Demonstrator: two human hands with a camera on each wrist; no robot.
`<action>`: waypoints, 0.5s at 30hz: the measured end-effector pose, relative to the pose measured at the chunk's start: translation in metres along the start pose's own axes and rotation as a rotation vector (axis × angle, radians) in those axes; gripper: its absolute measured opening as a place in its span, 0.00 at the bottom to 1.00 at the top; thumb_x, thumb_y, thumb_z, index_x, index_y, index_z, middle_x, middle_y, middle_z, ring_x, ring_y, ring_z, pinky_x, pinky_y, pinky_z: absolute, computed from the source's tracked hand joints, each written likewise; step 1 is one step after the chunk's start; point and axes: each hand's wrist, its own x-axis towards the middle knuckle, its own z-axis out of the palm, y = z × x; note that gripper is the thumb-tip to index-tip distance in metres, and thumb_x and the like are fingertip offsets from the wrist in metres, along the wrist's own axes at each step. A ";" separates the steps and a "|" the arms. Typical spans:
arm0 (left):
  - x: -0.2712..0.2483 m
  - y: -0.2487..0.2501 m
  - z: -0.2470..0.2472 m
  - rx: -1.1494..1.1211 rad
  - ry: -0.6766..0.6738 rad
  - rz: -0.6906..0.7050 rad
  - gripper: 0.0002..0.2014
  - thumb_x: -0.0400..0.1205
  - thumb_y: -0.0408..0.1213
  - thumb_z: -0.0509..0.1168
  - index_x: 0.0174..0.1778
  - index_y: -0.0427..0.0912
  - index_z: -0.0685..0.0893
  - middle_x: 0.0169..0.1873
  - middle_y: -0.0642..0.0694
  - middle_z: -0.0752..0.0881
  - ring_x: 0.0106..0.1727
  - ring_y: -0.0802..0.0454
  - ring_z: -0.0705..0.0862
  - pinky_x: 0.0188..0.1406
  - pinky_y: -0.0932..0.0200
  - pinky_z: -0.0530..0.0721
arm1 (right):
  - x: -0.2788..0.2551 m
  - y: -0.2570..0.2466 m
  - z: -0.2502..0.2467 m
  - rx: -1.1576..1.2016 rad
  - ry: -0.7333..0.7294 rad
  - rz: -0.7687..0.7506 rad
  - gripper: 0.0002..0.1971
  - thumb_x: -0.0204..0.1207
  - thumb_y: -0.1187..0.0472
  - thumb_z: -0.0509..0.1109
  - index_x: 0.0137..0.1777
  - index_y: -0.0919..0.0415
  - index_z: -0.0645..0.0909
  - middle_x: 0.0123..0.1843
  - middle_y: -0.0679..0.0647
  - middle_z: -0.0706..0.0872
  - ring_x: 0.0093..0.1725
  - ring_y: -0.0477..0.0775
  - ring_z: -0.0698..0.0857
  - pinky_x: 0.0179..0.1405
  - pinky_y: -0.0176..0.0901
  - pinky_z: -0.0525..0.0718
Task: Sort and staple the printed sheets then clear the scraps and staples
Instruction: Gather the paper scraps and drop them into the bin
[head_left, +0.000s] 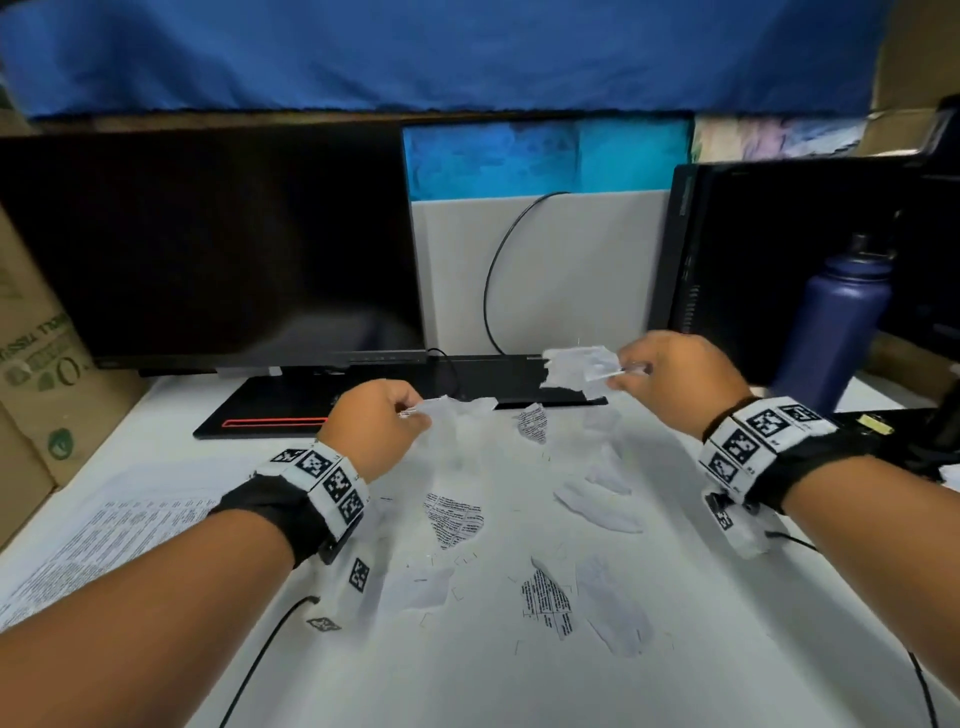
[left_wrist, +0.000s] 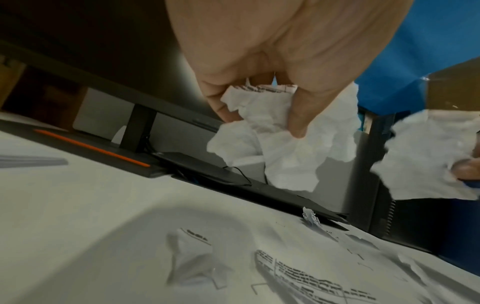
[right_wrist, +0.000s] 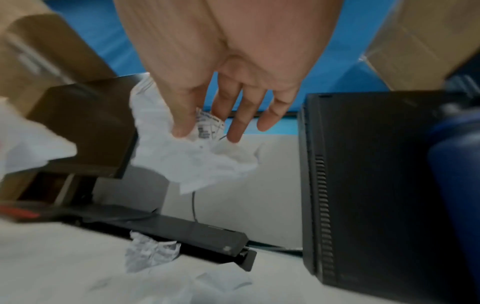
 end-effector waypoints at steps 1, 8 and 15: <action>-0.005 0.003 -0.001 0.008 0.005 0.001 0.05 0.83 0.45 0.71 0.42 0.52 0.88 0.45 0.53 0.88 0.49 0.49 0.87 0.55 0.52 0.86 | -0.004 -0.006 0.000 -0.110 -0.056 -0.084 0.09 0.76 0.45 0.74 0.47 0.48 0.91 0.49 0.43 0.90 0.50 0.53 0.88 0.60 0.49 0.82; -0.030 0.021 -0.012 -0.006 0.044 0.099 0.10 0.85 0.45 0.67 0.54 0.54 0.94 0.63 0.53 0.86 0.66 0.50 0.83 0.70 0.54 0.78 | -0.026 -0.042 -0.006 -0.264 -0.077 -0.150 0.11 0.78 0.54 0.61 0.38 0.51 0.82 0.39 0.45 0.88 0.42 0.54 0.87 0.52 0.50 0.82; -0.065 0.037 -0.035 -0.147 0.196 0.097 0.15 0.82 0.42 0.70 0.30 0.41 0.82 0.35 0.40 0.85 0.36 0.46 0.81 0.39 0.53 0.85 | -0.055 -0.067 -0.031 0.126 -0.017 0.163 0.13 0.77 0.50 0.73 0.36 0.57 0.80 0.38 0.54 0.88 0.41 0.58 0.85 0.39 0.45 0.84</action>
